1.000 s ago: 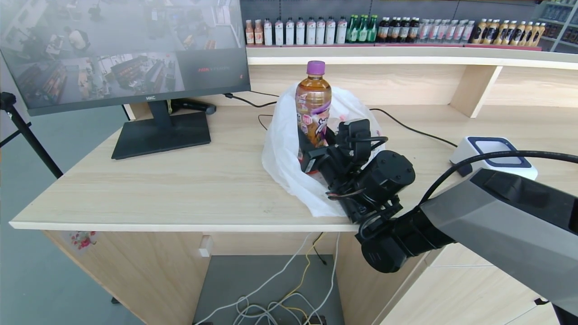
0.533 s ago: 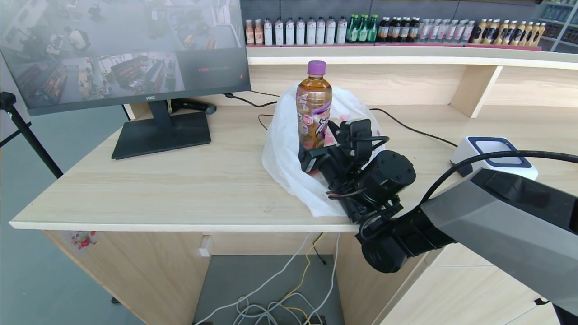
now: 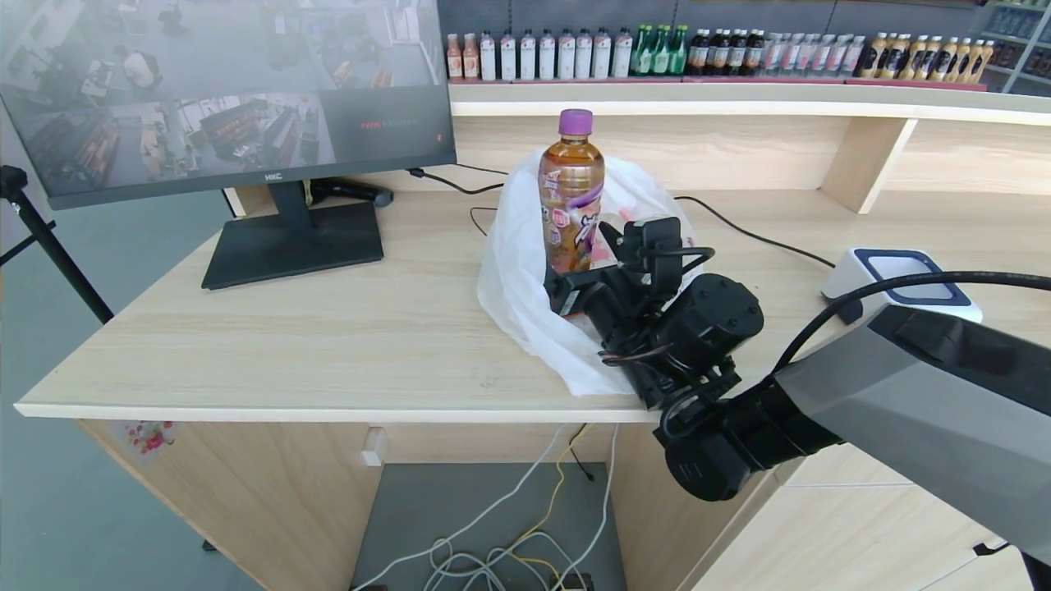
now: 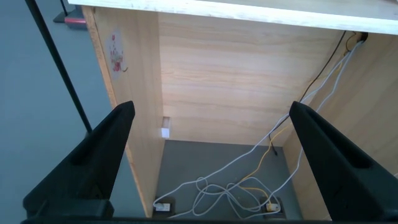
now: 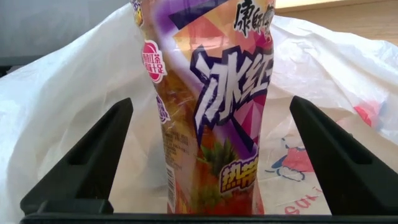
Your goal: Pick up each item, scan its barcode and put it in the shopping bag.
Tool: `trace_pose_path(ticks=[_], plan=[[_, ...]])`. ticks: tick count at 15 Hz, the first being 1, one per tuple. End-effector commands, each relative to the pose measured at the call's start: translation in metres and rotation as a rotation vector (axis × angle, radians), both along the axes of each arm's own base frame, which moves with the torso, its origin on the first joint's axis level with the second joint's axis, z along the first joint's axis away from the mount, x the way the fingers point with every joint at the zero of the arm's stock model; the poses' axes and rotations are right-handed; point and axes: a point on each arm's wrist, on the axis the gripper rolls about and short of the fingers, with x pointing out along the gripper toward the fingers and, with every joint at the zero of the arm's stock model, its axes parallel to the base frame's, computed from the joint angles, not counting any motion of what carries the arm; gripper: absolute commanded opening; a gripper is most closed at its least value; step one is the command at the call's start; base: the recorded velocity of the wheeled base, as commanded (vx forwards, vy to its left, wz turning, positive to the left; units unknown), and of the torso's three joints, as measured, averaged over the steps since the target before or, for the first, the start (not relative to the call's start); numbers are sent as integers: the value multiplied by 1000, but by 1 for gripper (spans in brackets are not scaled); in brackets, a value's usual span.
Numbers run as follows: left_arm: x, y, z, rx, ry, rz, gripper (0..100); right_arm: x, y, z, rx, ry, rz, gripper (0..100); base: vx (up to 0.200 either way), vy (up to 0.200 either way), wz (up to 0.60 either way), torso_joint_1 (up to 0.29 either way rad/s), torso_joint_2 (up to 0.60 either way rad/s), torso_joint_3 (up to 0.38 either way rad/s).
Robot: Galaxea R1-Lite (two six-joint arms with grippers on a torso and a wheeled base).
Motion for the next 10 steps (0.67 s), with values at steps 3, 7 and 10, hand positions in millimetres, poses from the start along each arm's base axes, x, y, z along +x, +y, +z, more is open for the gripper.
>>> trace_pose_path(ticks=[3, 7, 10], plan=[[0, 0, 0, 1, 0, 0, 100, -17, -13, 21, 11, -16, 0, 100, 0, 0, 0, 0, 0, 0], [0, 0, 0, 1, 0, 0, 100, -37, -29, 41, 20, -28, -3, 100, 0, 0, 0, 0, 0, 0], [0, 0, 0, 1, 0, 0, 100, -61, -47, 54, 19, -24, -4, 100, 0, 0, 0, 0, 0, 0]])
